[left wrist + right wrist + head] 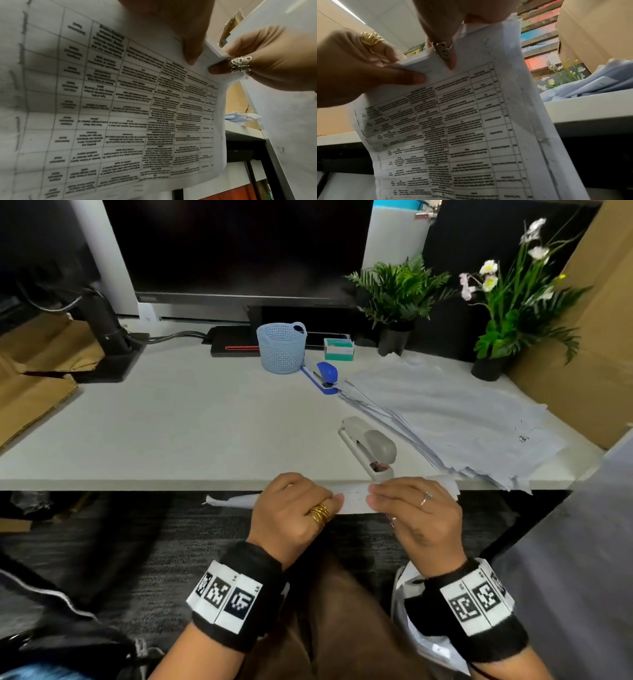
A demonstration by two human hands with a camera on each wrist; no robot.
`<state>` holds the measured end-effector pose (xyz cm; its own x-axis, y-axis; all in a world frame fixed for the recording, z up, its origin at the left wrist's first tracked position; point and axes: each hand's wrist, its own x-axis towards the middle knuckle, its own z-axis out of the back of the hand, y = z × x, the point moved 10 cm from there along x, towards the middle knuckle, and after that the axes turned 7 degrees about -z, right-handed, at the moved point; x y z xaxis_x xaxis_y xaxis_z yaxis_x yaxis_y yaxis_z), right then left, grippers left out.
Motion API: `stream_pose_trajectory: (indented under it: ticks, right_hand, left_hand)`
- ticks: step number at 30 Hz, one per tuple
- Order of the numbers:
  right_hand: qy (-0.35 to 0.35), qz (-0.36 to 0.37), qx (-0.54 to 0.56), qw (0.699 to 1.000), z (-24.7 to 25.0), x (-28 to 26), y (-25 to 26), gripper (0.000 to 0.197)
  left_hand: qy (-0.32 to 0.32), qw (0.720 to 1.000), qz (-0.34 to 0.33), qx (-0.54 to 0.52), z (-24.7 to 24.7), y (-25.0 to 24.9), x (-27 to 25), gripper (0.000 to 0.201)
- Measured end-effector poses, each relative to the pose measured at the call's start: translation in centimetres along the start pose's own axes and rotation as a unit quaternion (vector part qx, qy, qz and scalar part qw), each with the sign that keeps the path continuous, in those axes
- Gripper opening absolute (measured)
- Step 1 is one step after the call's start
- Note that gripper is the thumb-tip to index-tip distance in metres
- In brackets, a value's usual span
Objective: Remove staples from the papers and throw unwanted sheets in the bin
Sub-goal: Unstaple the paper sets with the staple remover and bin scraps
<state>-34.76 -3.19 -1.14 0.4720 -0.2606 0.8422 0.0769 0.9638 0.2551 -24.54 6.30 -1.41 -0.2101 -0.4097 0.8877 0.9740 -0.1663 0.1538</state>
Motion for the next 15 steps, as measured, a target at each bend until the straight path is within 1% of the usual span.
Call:
stream_pose_trajectory:
  ticks: [2, 3, 4, 6, 7, 8, 9, 10, 11, 12, 13, 14, 15]
  right_hand:
    - [-0.001, -0.001, 0.0, 1.0, 0.1, -0.2, -0.3, 0.017]
    - [0.009, -0.006, -0.003, 1.0, 0.1, -0.2, -0.6, 0.019]
    - [0.03, -0.013, -0.013, 0.999, -0.2, -0.3, -0.9, 0.02]
    - [0.076, -0.045, -0.05, 0.995, -0.6, -0.6, -2.2, 0.021]
    - [0.092, -0.079, -0.067, 0.99, -0.4, -0.7, -3.4, 0.021]
    - [0.104, -0.133, -0.073, 0.983, 0.1, -0.9, -4.9, 0.026]
    - [0.116, -0.201, -0.058, 0.971, 0.7, -1.4, -6.7, 0.037]
    - [0.132, -0.273, -0.019, 0.953, 1.3, -2.1, -8.3, 0.048]
    - [0.146, -0.34, 0.034, 0.928, 1.9, -3.0, -9.8, 0.054]
    - [0.154, -0.395, 0.09, 0.901, 2.5, -3.9, -10.9, 0.055]
    - [0.162, -0.435, 0.15, 0.873, 2.9, -4.9, -11.8, 0.052]
    - [0.179, -0.469, 0.197, 0.842, 3.1, -6.1, -12.7, 0.047]
    - [0.205, -0.49, 0.225, 0.817, 3.0, -7.3, -13.2, 0.042]
  left_hand:
    - [0.001, 1.0, 0.008, -0.007, -0.5, 0.0, -0.2, 0.016]
    - [0.007, 1.0, 0.014, -0.012, -0.8, 0.2, -0.2, 0.017]
    - [0.021, 0.999, 0.017, -0.018, -1.3, 0.3, -0.2, 0.017]
    - [0.081, 0.996, 0.033, -0.035, -2.8, 0.7, -0.1, 0.015]
    - [0.115, 0.991, 0.047, -0.045, -3.6, 1.0, -0.1, 0.009]
    - [0.145, 0.986, 0.067, -0.056, -4.3, 1.4, -0.2, 0.004]
    - [0.171, 0.978, 0.094, -0.074, -5.0, 1.8, -0.3, 0.005]
    - [0.186, 0.969, 0.127, -0.101, -5.5, 2.2, -0.4, 0.01]
    - [0.188, 0.958, 0.166, -0.136, -6.0, 2.6, -0.6, 0.016]
    - [0.182, 0.945, 0.207, -0.175, -6.5, 2.8, -0.7, 0.022]
    - [0.178, 0.93, 0.24, -0.213, -7.2, 2.8, -0.7, 0.026]
    - [0.182, 0.918, 0.258, -0.24, -8.2, 2.5, -0.8, 0.03]
    - [0.196, 0.913, 0.252, -0.254, -9.3, 1.9, -0.6, 0.032]
